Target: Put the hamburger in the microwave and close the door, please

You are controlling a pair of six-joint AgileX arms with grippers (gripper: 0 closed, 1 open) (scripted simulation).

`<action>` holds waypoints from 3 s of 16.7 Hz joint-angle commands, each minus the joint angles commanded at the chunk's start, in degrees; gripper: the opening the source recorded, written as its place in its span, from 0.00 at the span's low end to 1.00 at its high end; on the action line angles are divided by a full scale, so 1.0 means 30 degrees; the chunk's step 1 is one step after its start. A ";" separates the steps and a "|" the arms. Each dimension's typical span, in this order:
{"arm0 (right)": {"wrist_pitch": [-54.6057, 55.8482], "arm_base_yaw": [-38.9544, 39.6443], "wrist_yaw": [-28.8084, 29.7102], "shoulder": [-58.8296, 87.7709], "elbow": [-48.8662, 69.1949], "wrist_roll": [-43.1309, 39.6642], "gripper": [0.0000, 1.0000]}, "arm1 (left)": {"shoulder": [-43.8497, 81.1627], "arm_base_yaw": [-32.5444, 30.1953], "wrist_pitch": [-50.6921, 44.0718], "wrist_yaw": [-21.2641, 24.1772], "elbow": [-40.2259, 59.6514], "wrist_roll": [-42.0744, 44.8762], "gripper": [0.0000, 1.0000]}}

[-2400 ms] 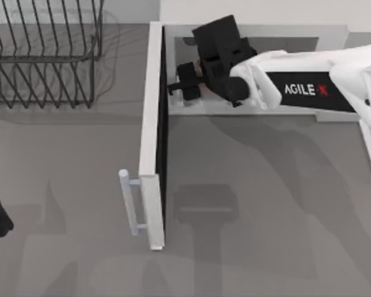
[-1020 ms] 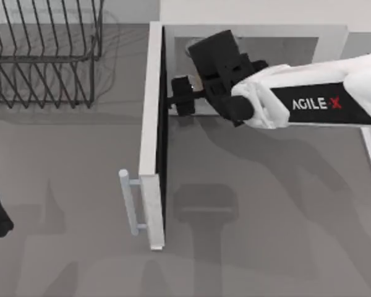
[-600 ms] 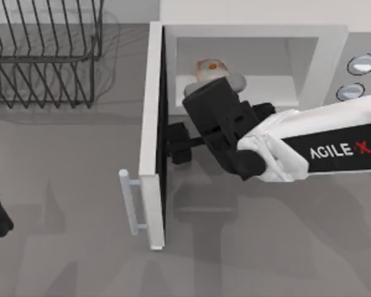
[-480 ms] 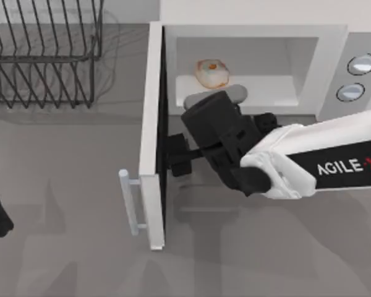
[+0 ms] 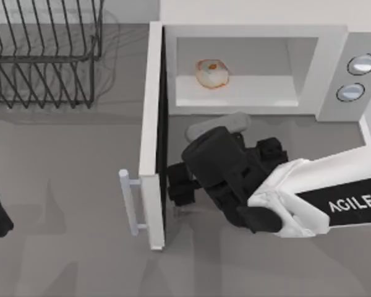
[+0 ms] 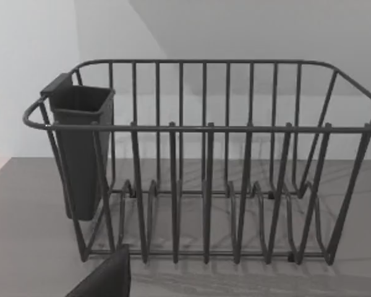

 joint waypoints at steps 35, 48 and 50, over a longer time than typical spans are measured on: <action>-0.7166 -0.1095 -0.0791 -0.5646 0.2231 -0.0547 1.00 | 0.0000 0.0000 0.0000 0.0000 0.0000 0.0000 1.00; -0.4990 -1.1093 -0.7219 -2.8262 -1.1750 -0.4686 1.00 | 0.0000 0.0000 0.0000 0.0000 0.0000 0.0000 1.00; -0.4521 -1.2787 -0.8295 -3.1697 -1.4022 -0.5397 1.00 | 0.0000 0.0000 0.0000 0.0000 0.0000 0.0000 1.00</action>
